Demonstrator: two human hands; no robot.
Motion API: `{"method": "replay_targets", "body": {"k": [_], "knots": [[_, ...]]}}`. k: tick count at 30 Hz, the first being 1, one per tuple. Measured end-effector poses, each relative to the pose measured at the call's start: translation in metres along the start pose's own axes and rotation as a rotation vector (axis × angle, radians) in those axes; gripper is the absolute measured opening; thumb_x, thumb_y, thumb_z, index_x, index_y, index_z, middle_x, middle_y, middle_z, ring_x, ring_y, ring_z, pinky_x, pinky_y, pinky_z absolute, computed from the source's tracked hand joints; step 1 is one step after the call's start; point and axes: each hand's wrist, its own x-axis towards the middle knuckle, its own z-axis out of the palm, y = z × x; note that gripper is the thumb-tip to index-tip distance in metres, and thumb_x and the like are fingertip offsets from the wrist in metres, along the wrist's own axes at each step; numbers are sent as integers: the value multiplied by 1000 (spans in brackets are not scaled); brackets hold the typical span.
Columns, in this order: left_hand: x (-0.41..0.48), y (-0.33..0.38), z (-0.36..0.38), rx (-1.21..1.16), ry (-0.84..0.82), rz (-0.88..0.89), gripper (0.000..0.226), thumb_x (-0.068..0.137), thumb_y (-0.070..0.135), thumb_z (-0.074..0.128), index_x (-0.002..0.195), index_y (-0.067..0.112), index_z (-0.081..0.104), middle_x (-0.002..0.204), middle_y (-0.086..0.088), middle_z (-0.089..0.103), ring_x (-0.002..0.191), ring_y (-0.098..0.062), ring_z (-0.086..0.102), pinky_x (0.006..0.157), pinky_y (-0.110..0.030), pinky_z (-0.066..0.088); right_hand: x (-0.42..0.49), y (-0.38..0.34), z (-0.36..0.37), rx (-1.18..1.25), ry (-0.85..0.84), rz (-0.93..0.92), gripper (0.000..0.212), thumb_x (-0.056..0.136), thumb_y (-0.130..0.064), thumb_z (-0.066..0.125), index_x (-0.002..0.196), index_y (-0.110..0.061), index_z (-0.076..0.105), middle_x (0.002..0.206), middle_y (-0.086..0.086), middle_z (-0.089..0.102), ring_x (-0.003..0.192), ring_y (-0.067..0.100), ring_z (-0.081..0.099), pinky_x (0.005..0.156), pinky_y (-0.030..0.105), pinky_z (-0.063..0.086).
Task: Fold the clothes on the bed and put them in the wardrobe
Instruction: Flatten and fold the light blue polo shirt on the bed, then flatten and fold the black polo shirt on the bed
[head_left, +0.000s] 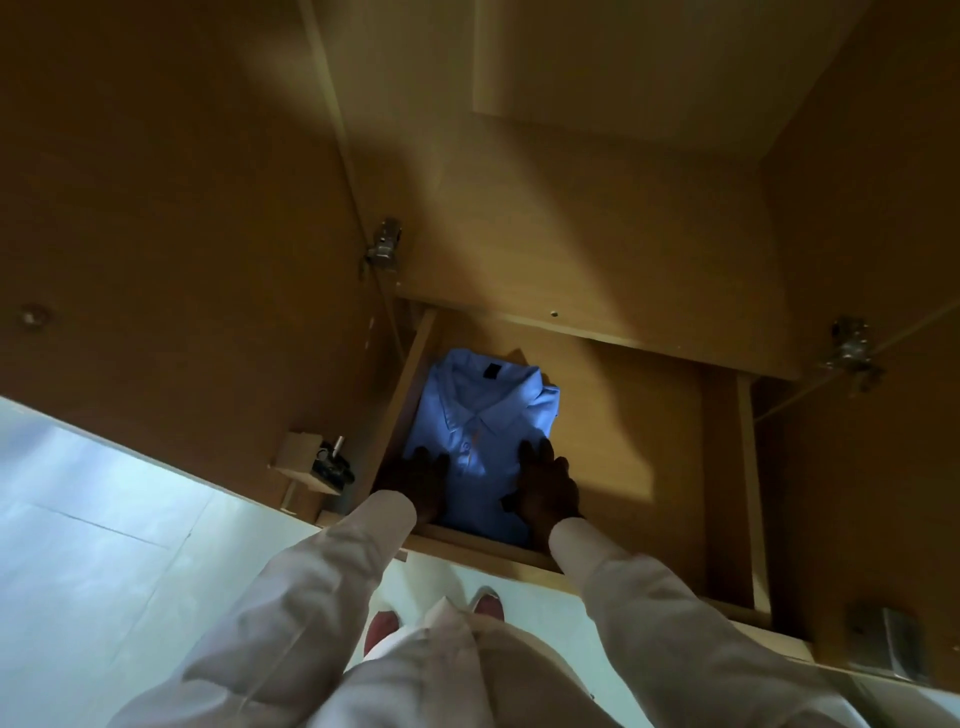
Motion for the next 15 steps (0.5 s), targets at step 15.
{"method": "replay_targets", "body": {"k": [15], "knots": [[-51, 31, -21, -718, 366, 626, 35, 89, 18, 59, 123, 9, 62, 121, -11, 64, 112, -27, 60, 96, -31, 45, -104, 30, -32, 612, 434, 160, 74, 82, -17, 76, 147, -13, 40, 149, 10, 40, 108, 27, 62, 92, 29, 47]]}}
